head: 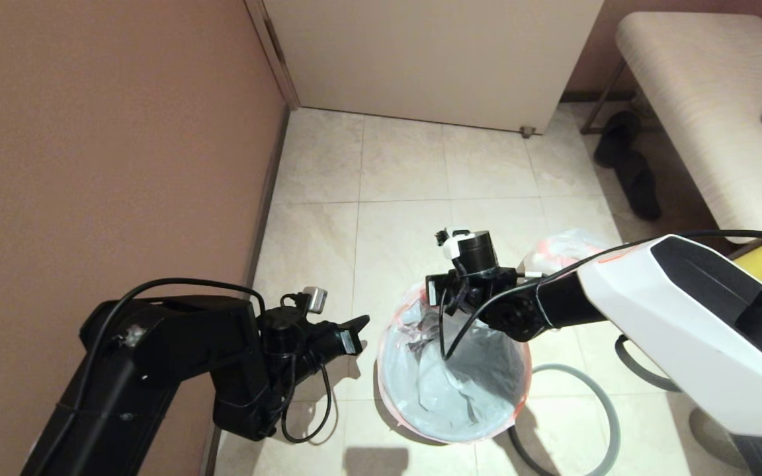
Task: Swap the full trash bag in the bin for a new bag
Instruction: Put the new garbage bag on the trash can
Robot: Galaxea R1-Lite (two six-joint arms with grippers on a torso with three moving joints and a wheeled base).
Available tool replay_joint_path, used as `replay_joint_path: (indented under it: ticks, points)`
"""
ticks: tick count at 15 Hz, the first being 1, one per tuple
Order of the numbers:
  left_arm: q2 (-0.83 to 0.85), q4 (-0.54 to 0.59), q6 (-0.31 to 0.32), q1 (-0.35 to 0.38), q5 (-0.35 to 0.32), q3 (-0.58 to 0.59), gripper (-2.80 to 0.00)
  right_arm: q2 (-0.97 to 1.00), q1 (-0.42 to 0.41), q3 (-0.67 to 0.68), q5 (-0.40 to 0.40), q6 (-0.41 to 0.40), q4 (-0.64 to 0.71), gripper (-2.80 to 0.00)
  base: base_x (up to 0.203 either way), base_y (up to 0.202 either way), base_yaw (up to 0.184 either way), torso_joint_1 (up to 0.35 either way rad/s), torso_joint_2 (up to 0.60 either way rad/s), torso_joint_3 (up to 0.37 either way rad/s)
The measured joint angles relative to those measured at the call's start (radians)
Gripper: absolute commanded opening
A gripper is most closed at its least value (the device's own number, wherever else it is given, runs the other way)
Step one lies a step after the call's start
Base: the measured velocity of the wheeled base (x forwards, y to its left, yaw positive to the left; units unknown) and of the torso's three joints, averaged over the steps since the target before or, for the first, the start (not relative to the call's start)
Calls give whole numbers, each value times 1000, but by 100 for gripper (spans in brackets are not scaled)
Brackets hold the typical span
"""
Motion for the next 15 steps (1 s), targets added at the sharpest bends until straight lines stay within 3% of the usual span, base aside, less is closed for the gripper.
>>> replay_joint_path:
  ticks: [4,11,13,15]
  points:
    - [0,0,0,0,0,0,-280,82,-20,-104,-2,-28,1,-280,0,0,0,0,0,0]
    - [-5,0,0,-1,-7,13,-280,157,-46,-137,-1,-55,3,-280,0,0,0,0,0,0]
    - [-16,0,-5,-2,-44,31,-280,168,-45,-149,1,-74,4,-280,0,0,0,0,0,0]
    - [-47,0,-38,14,-139,76,-280,168,-39,-156,1,-78,7,-280,0,0,0,0,0,0]
